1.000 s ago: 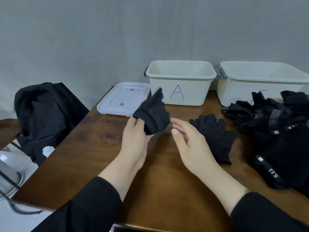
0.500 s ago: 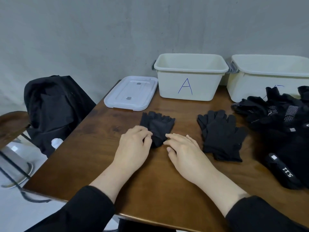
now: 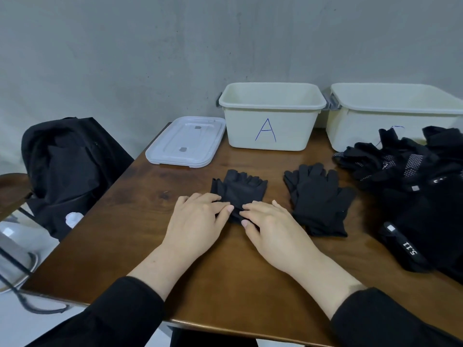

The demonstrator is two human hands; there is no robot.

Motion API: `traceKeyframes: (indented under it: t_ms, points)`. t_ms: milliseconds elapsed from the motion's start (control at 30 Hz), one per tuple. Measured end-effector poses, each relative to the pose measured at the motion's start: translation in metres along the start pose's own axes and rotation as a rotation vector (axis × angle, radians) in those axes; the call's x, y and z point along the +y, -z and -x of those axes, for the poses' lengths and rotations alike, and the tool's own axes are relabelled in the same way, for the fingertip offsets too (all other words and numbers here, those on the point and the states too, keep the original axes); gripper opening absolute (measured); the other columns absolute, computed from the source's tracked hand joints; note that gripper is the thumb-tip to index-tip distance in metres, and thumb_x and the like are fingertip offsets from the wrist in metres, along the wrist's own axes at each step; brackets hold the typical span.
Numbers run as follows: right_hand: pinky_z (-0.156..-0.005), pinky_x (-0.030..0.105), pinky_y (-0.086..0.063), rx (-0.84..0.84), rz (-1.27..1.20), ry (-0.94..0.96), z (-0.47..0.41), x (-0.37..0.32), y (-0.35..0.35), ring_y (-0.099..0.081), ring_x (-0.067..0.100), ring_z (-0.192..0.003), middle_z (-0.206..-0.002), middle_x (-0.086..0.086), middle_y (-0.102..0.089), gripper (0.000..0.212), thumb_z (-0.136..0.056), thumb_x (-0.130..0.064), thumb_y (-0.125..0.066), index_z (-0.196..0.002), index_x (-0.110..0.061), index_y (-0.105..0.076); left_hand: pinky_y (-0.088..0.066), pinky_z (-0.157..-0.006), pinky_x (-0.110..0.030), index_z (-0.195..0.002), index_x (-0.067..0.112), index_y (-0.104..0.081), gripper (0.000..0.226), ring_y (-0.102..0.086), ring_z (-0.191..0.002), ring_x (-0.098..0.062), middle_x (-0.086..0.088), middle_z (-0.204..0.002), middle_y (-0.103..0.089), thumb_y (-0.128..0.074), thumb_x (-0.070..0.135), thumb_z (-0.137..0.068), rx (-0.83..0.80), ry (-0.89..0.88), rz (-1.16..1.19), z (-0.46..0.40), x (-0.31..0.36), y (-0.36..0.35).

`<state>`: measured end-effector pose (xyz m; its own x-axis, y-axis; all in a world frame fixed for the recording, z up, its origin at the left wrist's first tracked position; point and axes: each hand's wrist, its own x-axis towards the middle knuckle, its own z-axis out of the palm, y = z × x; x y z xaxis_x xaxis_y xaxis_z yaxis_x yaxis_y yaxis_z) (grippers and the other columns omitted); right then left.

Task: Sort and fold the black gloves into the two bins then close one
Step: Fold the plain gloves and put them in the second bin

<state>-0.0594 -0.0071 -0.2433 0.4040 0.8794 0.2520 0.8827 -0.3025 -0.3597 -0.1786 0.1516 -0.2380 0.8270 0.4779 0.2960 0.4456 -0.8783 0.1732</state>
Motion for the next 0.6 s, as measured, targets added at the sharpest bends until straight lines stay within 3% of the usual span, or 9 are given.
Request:
traceKeyframes:
  t_ms: [100,233,333,467,533,600]
  points:
    - [-0.122,0.021,-0.010,0.026,-0.030,0.001,0.002,-0.003,0.008,-0.035,0.004,-0.145,-0.151,-0.008,-0.051,0.040,-0.108,-0.036,-0.040,-0.142,-0.024,-0.057,-0.040,-0.088,-0.038,-0.104,0.034,-0.079,0.051,-0.061,-0.101,-0.018,0.007,-0.111,-0.072,-0.032,0.054,-0.100,0.060,-0.028,-0.019,0.000,0.006,0.001]
    - [-0.104,0.007,-0.027,0.168,-0.085,-0.055,0.017,0.002,0.049,-0.052,0.003,-0.126,-0.133,-0.010,-0.063,0.035,-0.106,-0.035,-0.046,-0.131,-0.022,-0.065,-0.040,-0.088,-0.038,-0.110,0.024,-0.076,0.044,-0.057,-0.101,-0.019,0.004,-0.109,-0.065,-0.039,0.047,-0.100,0.169,-0.075,0.180,-0.011,0.037,0.009]
    - [-0.103,0.015,-0.040,0.258,-0.037,-0.071,0.036,0.024,0.085,-0.056,0.005,-0.117,-0.124,-0.010,-0.066,0.032,-0.103,-0.034,-0.048,-0.125,-0.020,-0.068,-0.048,-0.091,-0.041,-0.118,0.021,-0.072,0.043,-0.058,-0.105,-0.017,0.005,-0.112,-0.065,-0.040,0.044,-0.101,0.161,-0.202,0.314,-0.024,0.085,0.014]
    - [-0.101,0.025,-0.044,0.298,0.126,-0.139,0.070,0.061,0.138,-0.056,0.011,-0.115,-0.122,-0.007,-0.065,0.034,-0.100,-0.034,-0.055,-0.129,-0.018,-0.065,-0.048,-0.101,-0.036,-0.136,0.023,-0.060,0.040,-0.055,-0.117,-0.012,0.007,-0.128,-0.060,-0.047,0.039,-0.102,0.120,-0.311,0.437,-0.038,0.148,0.016]
    - [-0.101,0.038,-0.045,0.231,0.271,-0.170,0.086,0.083,0.164,-0.056,0.017,-0.115,-0.123,-0.006,-0.064,0.038,-0.098,-0.038,-0.057,-0.131,-0.020,-0.063,-0.043,-0.105,-0.031,-0.141,0.025,-0.056,0.042,-0.052,-0.123,-0.011,0.008,-0.135,-0.057,-0.047,0.038,-0.103,0.086,-0.354,0.477,-0.043,0.173,0.015]
    - [-0.105,0.041,-0.039,0.058,0.426,-0.221,0.101,0.105,0.186,-0.056,0.018,-0.117,-0.123,-0.009,-0.061,0.045,-0.095,-0.051,-0.053,-0.130,-0.025,-0.064,-0.036,-0.107,-0.023,-0.144,0.027,-0.052,0.042,-0.047,-0.129,-0.009,0.010,-0.139,-0.055,-0.047,0.039,-0.103,0.026,-0.396,0.486,-0.044,0.194,0.011]
